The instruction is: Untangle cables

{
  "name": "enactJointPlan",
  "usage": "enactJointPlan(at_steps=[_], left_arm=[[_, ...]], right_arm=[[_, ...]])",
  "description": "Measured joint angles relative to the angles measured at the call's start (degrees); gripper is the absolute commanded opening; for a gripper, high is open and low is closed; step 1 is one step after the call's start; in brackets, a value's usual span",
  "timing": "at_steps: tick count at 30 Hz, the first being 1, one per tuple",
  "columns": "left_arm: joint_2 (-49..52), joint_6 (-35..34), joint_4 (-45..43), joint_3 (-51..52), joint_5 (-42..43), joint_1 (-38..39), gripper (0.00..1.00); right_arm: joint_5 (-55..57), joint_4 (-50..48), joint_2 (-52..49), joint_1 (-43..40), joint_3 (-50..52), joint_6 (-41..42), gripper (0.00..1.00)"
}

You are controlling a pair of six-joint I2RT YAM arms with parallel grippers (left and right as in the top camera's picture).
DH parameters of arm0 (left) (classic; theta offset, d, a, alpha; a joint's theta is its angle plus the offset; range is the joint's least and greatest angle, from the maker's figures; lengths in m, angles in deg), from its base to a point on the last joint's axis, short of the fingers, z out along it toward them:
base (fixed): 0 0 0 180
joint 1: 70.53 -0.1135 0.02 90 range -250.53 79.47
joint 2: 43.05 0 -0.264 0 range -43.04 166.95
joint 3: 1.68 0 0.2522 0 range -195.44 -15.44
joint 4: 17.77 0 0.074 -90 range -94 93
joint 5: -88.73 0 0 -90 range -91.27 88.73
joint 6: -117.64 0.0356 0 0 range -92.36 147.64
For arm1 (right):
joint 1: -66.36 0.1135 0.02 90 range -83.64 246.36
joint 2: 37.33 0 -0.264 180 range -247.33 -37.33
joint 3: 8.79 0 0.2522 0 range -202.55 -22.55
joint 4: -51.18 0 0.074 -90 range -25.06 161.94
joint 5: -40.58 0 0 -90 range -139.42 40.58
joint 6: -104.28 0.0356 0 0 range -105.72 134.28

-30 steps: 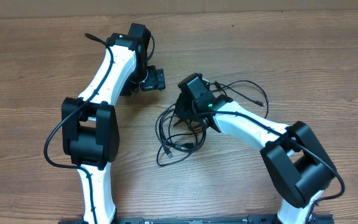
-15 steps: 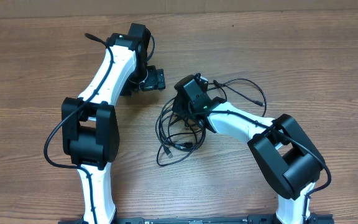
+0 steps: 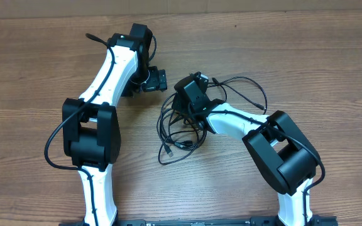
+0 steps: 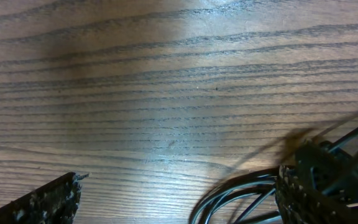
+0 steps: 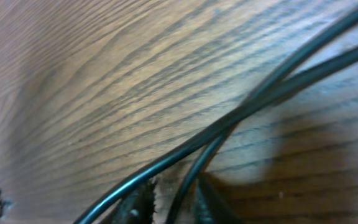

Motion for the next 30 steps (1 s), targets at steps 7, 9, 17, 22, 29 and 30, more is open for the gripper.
enactJointPlan(at_steps=[7,9,17,22,29,30], left_arm=[[0.0,0.0,0.0,0.0,0.02,0.0,1.0],[0.0,0.0,0.0,0.0,0.02,0.0,0.99],[0.0,0.0,0.0,0.0,0.02,0.0,1.0],[0.0,0.0,0.0,0.0,0.02,0.0,0.99],[0.0,0.0,0.0,0.0,0.02,0.0,0.99],[0.0,-0.02,-0.02,0.0,0.09,0.0,1.0]], right_arm=[[0.5,2.89,0.31,-0.17,-0.31,0.2,0.04],[-0.04,5.6,1.51,-0.48,-0.26,-0.52,0.04],[-3.93,14.29,13.38,-2.6,0.37,-5.79,0.04],[-5.18,18.71,21.11,-2.6,0.37,-7.37,0.04],[-8.74,20.57,22.29,-2.6,0.37,-9.14,0.04],[-9.11,20.96,22.29,-2.6,0.37,-9.25,0.04]])
